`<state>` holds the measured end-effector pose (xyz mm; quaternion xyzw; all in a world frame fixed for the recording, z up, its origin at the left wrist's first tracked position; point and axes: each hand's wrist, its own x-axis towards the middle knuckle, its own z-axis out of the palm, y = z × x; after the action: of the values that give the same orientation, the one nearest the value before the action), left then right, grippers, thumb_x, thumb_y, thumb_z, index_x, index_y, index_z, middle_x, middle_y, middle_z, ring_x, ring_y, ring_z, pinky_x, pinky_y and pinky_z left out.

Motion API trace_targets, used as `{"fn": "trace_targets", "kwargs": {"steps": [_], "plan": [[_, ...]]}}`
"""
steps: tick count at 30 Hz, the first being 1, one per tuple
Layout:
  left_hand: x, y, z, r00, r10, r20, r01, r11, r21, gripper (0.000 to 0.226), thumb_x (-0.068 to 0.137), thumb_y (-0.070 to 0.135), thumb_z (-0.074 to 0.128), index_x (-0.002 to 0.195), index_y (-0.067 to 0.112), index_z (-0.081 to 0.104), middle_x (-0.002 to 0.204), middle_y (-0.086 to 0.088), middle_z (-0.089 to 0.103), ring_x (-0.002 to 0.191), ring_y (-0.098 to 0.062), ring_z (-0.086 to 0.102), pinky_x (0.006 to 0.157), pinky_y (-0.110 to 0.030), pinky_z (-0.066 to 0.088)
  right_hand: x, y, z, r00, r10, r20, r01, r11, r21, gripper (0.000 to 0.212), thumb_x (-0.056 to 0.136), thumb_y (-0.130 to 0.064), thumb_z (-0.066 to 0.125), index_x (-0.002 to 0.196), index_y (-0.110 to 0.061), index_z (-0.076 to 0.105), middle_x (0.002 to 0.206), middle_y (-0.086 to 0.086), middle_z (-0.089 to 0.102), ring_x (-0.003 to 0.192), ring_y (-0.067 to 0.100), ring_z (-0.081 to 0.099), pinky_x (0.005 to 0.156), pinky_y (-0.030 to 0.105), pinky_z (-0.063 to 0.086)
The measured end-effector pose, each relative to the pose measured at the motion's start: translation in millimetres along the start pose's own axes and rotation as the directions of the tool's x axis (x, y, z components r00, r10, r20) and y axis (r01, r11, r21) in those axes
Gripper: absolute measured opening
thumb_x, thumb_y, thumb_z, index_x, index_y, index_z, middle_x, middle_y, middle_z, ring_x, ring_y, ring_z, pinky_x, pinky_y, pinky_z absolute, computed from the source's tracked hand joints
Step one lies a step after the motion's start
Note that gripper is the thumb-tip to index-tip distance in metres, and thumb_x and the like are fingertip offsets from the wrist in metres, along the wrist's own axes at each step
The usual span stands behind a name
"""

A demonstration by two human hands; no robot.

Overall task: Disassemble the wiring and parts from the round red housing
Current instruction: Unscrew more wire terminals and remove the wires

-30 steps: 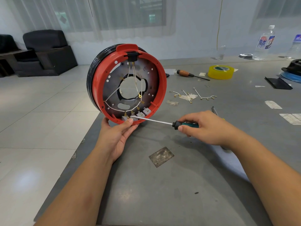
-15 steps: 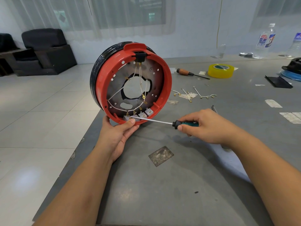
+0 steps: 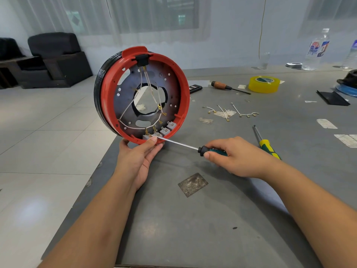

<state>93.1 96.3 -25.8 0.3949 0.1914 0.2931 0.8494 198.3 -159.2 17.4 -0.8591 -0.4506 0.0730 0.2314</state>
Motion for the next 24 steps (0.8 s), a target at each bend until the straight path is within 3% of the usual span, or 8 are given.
{"fn": "trace_targets", "kwargs": {"steps": [3, 7, 12, 17, 24], "plan": [[0.0, 0.3, 0.1, 1.000, 0.004, -0.011, -0.004, 1.000, -0.007, 0.069, 0.087, -0.015, 0.073, 0.143, 0.011, 0.044, 0.122, -0.028, 0.072, 0.104, -0.040, 0.077, 0.085, -0.046, 0.065, 1.1, 1.0, 2.1, 1.000, 0.009, 0.013, -0.009, 1.000, 0.026, 0.027, 0.103, -0.049, 0.050, 0.122, -0.034, 0.063, 0.083, -0.014, 0.064, 0.071, -0.004, 0.060, 0.066, 0.025, 0.048], [-0.3, -0.2, 1.2, 1.000, 0.013, -0.026, -0.014, 0.999, -0.036, 0.068, 0.088, -0.013, 0.073, 0.144, 0.011, 0.044, 0.124, -0.026, 0.073, 0.104, -0.039, 0.077, 0.086, -0.046, 0.065, 2.5, 2.1, 6.9, 0.999, 0.018, 0.037, -0.019, 0.999, 0.037, 0.024, 0.103, -0.049, 0.048, 0.121, -0.036, 0.058, 0.084, -0.011, 0.064, 0.067, -0.008, 0.058, 0.063, 0.022, 0.046], [-0.4, 0.2, 1.9, 0.999, 0.014, -0.032, -0.017, 0.996, -0.086, 0.066, 0.090, -0.011, 0.072, 0.149, -0.004, 0.043, 0.129, -0.028, 0.069, 0.107, -0.035, 0.077, 0.088, -0.044, 0.065, 5.9, -4.9, 18.2, 0.998, -0.030, 0.051, 0.029, 1.000, 0.007, 0.026, 0.105, -0.049, 0.045, 0.124, -0.034, 0.052, 0.086, -0.007, 0.065, 0.066, -0.005, 0.058, 0.069, 0.030, 0.052], [-1.1, 0.6, 3.4, 0.999, 0.014, -0.039, -0.017, 0.995, -0.096, 0.067, 0.089, -0.012, 0.073, 0.148, -0.002, 0.044, 0.126, -0.026, 0.071, 0.105, -0.036, 0.077, 0.087, -0.044, 0.065, 6.8, -2.7, 18.7, 0.998, -0.019, 0.057, 0.018, 1.000, 0.025, 0.023, 0.104, -0.051, 0.045, 0.122, -0.038, 0.052, 0.086, -0.008, 0.064, 0.063, 0.000, 0.058, 0.069, 0.031, 0.055], [-1.5, 0.1, 2.7, 1.000, -0.004, -0.025, 0.003, 0.998, -0.066, 0.064, 0.090, -0.014, 0.071, 0.146, 0.005, 0.045, 0.129, -0.029, 0.069, 0.110, -0.042, 0.075, 0.084, -0.040, 0.066, 5.0, 8.2, 5.6, 1.000, -0.002, -0.006, 0.003, 0.998, 0.066, 0.018, 0.102, -0.050, 0.053, 0.116, -0.042, 0.061, 0.077, -0.020, 0.062, 0.069, -0.015, 0.057, 0.059, 0.013, 0.040]]}}
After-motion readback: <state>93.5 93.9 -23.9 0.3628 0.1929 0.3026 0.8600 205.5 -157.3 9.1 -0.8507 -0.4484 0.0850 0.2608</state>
